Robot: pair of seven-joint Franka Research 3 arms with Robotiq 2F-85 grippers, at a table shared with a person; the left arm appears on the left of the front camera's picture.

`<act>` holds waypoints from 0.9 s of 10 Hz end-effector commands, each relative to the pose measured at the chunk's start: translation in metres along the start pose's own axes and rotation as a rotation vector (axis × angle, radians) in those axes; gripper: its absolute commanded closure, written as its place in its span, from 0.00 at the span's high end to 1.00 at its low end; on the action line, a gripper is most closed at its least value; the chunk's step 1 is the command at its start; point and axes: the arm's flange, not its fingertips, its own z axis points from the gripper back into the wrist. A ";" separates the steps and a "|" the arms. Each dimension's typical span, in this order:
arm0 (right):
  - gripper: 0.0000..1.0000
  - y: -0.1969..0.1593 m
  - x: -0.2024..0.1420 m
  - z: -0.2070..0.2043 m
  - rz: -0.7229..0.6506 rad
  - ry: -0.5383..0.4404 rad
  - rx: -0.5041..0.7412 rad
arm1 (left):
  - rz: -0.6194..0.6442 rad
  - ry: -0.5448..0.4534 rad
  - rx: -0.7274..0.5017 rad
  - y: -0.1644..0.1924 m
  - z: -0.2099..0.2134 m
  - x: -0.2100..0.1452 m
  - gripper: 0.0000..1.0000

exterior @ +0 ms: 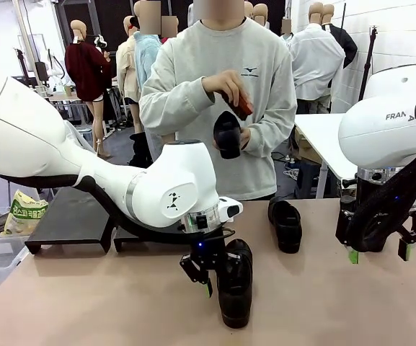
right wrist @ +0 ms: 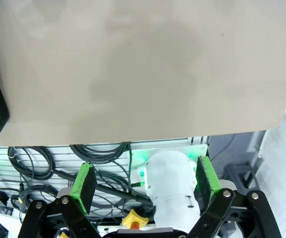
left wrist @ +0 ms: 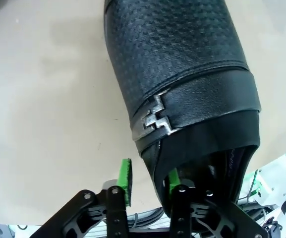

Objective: Organize the shoes by placing them on the stand.
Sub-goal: Place the Shoe from the middle of the table onto the Shoes Stand.

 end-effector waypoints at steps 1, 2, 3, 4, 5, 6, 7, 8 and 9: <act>1.00 0.003 -0.001 0.001 -0.015 0.007 0.011 | -0.016 0.021 -0.019 0.001 0.003 0.002 0.00; 1.00 0.003 -0.001 0.001 -0.015 0.007 0.011 | -0.018 0.014 -0.018 0.001 0.004 0.002 0.00; 1.00 0.003 -0.001 0.001 -0.015 0.007 0.011 | -0.021 0.010 -0.017 -0.001 0.004 0.002 0.00; 1.00 0.003 -0.001 0.001 -0.015 0.007 0.011 | -0.023 0.019 -0.020 0.000 0.004 0.001 0.00; 1.00 0.003 -0.001 0.001 -0.015 0.007 0.011 | -0.022 0.014 -0.015 0.001 0.004 0.000 0.00; 1.00 0.003 -0.001 0.001 -0.015 0.007 0.011 | -0.030 -0.004 -0.014 0.001 0.006 -0.001 0.00; 1.00 0.003 -0.001 0.001 -0.015 0.007 0.011 | -0.066 -0.044 -0.021 0.001 0.011 -0.004 0.00; 1.00 0.003 -0.001 0.001 -0.015 0.007 0.011 | -0.086 -0.052 -0.013 0.005 0.025 -0.012 0.00; 1.00 0.003 -0.001 0.001 -0.015 0.007 0.011 | -0.108 -0.074 -0.014 0.016 0.050 -0.027 0.00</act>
